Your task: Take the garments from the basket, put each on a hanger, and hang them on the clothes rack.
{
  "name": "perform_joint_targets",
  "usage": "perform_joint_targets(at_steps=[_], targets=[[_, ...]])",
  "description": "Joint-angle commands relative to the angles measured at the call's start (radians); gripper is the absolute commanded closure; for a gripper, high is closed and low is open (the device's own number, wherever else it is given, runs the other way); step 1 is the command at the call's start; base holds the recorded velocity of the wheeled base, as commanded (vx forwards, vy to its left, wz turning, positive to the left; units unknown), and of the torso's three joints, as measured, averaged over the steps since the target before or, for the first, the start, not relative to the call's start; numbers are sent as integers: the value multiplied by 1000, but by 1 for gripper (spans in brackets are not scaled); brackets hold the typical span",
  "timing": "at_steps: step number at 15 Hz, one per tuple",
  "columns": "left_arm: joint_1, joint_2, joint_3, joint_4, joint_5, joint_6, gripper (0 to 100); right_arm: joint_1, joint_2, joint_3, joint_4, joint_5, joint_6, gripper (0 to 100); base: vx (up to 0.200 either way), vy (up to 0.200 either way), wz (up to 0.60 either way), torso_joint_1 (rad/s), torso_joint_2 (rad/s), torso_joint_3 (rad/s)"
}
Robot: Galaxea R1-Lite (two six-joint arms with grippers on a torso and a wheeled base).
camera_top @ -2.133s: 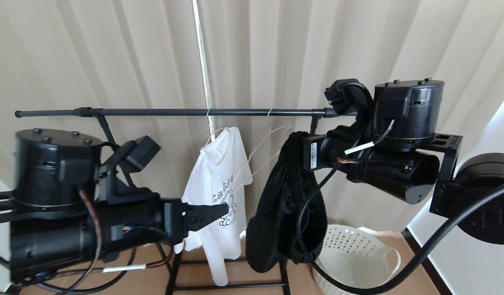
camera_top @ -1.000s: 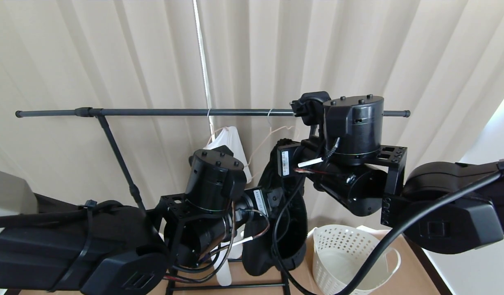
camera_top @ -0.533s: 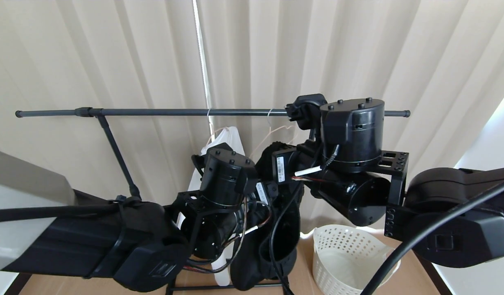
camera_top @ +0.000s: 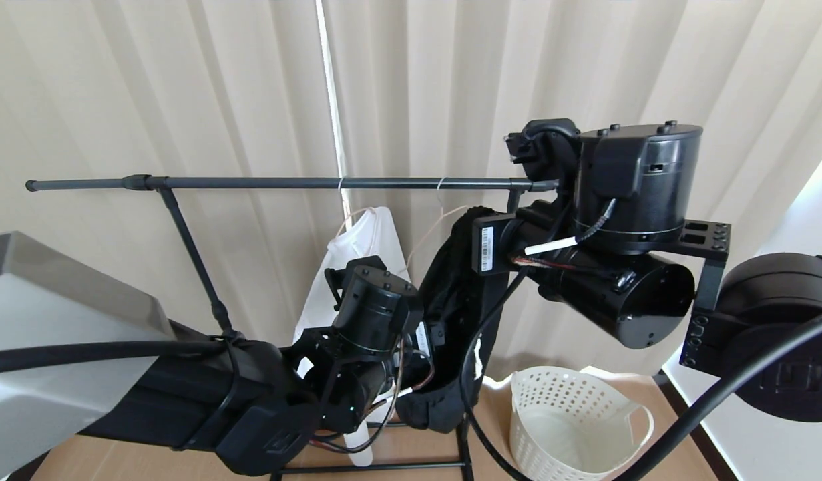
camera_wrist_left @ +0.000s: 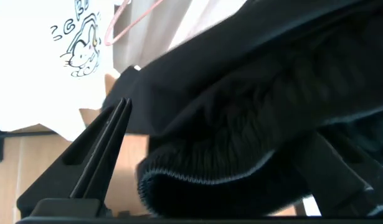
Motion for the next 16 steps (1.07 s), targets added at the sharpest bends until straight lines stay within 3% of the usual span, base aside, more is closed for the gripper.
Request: perform_joint_targets(at_steps=[1,5,11,12,16], targets=[[0,26,13,0,-1,6,0,-18,-23,-1,0,1,-2,100,0,0,0,0,0,0],[-2,114,18,3,-1,17,0,-57,-45,-4,0,1,-3,100,0,0,0,0,0,0],[-8,108,38,6,-1,26,0,-127,-48,-18,0,6,-9,100,0,0,0,0,0,0],[-8,108,38,6,-1,26,100,-129,-51,-18,0,6,-9,100,0,0,0,0,0,0],[-3,60,45,6,-1,26,100,-158,-53,-19,0,6,-19,100,0,0,0,0,0,0]])
